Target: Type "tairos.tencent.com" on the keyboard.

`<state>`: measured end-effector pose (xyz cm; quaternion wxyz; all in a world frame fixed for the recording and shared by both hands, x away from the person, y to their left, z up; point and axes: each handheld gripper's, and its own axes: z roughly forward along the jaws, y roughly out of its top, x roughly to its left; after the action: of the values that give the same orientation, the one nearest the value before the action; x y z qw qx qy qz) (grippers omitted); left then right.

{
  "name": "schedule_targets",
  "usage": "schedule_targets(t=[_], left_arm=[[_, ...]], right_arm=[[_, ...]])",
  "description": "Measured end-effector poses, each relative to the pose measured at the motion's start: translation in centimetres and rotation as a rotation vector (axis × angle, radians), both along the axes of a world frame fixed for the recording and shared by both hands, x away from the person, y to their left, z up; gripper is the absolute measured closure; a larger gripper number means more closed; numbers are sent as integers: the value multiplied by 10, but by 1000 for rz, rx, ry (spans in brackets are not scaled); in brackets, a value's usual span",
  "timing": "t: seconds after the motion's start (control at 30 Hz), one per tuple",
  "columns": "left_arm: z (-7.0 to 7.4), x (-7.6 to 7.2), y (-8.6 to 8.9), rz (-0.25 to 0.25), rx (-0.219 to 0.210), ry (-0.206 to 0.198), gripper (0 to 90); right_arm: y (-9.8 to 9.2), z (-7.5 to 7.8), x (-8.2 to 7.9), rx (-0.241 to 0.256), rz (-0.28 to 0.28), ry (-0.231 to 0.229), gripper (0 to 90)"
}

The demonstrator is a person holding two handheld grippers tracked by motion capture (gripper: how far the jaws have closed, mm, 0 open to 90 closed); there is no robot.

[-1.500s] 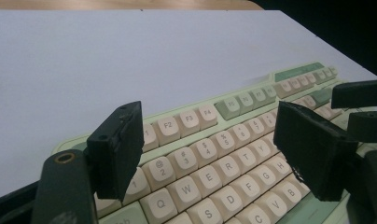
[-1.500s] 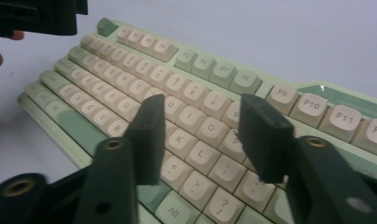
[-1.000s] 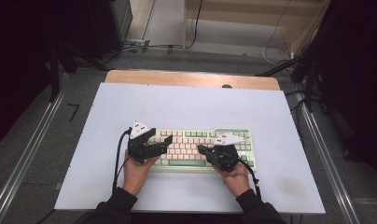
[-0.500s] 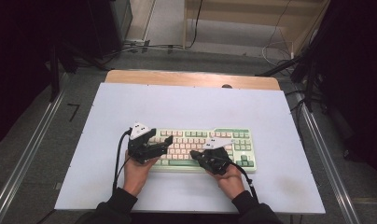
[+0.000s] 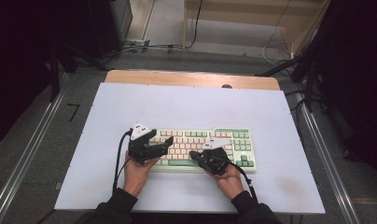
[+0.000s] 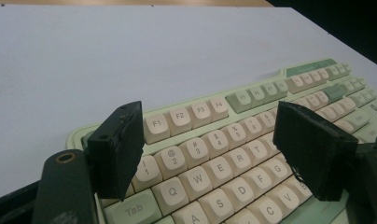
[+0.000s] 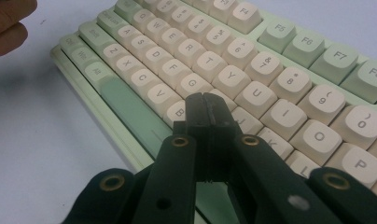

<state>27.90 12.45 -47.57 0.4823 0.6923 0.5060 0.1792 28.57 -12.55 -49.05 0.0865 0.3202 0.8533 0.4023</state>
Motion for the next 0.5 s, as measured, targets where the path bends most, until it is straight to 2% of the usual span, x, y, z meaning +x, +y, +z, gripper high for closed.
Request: schedule_targets(t=[0.1,0.2,0.33,0.5], left_arm=[[0,0,0,-1,1,1,254],[0,-1,0,-2,-1,-1,254],[0,0,0,-4,-1,-1,254],[0,-1,0,-3,-3,-2,254]], right_arm=[[1,-2,1,-13,-1,5,876],[1,-2,1,-6,-1,8,875],[-2,4,0,26,-3,2,854],[-9,9,1,56,-22,-5,745]])
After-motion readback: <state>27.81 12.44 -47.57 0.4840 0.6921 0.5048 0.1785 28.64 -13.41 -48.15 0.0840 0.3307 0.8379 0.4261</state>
